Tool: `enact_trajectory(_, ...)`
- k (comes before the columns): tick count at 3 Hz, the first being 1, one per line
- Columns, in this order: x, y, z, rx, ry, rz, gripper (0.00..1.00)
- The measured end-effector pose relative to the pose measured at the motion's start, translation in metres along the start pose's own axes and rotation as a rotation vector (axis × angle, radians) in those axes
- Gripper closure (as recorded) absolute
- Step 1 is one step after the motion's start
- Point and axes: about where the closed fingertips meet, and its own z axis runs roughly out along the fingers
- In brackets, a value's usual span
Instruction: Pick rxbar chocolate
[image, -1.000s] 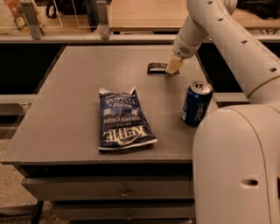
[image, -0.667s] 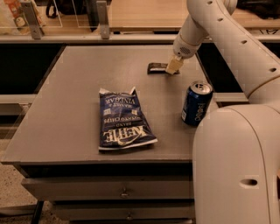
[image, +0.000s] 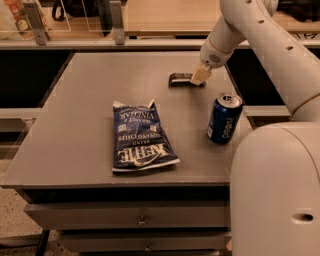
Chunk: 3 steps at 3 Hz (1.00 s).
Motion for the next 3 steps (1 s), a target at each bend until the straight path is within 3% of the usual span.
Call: enact_trajectory(3,-0.025,0.032,-0.076,-0.003,-0.128,-0.081,1.0)
